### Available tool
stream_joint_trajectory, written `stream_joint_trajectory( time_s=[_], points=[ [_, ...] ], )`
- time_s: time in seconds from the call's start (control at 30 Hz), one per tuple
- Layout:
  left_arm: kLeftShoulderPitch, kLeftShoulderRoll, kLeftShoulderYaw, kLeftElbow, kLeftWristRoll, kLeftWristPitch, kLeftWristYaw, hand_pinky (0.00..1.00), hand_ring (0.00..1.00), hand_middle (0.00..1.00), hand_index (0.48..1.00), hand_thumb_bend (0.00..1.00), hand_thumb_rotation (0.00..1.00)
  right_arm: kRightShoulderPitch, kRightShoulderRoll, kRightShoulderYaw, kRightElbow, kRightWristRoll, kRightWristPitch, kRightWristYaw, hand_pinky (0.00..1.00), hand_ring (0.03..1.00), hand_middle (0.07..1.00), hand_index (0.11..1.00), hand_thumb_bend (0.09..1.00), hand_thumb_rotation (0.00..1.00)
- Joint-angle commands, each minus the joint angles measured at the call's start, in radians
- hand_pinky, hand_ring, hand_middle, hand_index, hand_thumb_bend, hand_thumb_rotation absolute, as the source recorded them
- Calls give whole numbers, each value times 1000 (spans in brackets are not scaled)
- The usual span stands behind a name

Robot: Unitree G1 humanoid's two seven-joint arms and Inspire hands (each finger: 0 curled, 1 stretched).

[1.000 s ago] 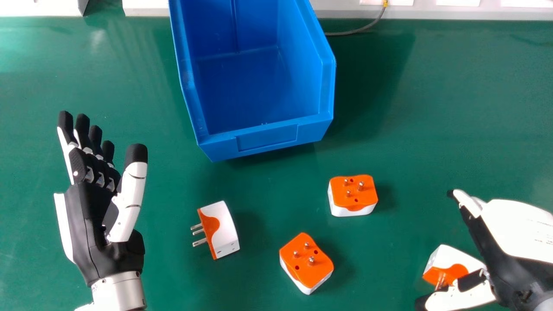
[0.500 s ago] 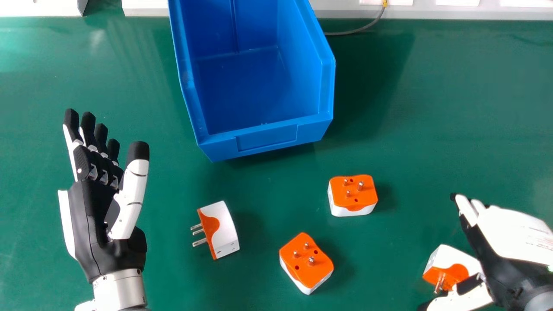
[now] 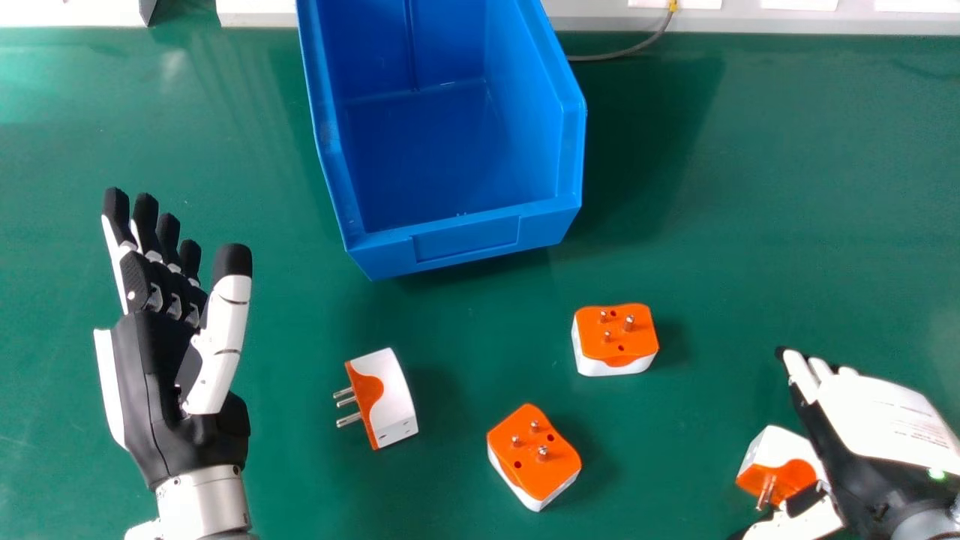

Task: Pick all objects and put in blue box

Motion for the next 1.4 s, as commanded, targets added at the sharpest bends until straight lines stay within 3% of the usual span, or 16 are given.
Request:
stream_joint_trajectory(
  time_s=[0.0,0.07,0.27,0.4,0.6,0.77,0.9,1.2,1.23,1.37],
  points=[
    [-11,-15,-3,-22,8,0,-5,1000,1000,1000,1000,609,401,-22,-20,1,9,9,12,-4,999,1000,1000,1000,1000,320],
    [-13,-15,-4,-20,5,-2,-8,1000,1000,1000,1000,608,401,-30,-25,5,21,15,19,-13,1000,1000,1000,1000,1000,316],
    [-10,-16,-3,-24,11,-4,-1,1000,1000,1000,1000,604,403,-44,-45,14,53,27,26,-23,1000,1000,1000,1000,1000,295],
    [-6,-18,-4,-28,1,-4,-6,1000,1000,1000,1000,603,405,-44,-57,23,66,25,33,-34,1000,1000,1000,1000,1000,280],
    [-1,-16,-2,-29,1,-4,-7,1000,1000,1000,1000,600,403,-59,-61,43,97,23,55,-36,1000,1000,1000,1000,1000,257],
    [1,-17,2,-29,17,-8,5,1000,1000,1000,1000,603,402,-62,-66,57,122,23,63,-52,1000,1000,1000,1000,1000,231],
    [3,-22,-2,-36,9,-2,2,1000,1000,1000,1000,607,404,-65,-74,71,142,21,68,-55,1000,1000,1000,1000,1000,205],
    [3,-25,-1,-37,21,-4,13,1000,1000,1000,1000,615,405,-65,-80,88,121,19,121,-13,986,998,999,996,1000,176],
    [3,-24,-1,-37,23,-3,15,1000,1000,1000,1000,617,406,-66,-77,89,119,20,130,-9,933,973,983,977,1000,169],
    [-1,-24,0,-33,21,-5,16,1000,1000,1000,1000,617,406,-72,-74,100,107,17,171,19,933,973,983,977,1000,169]
  ],
)
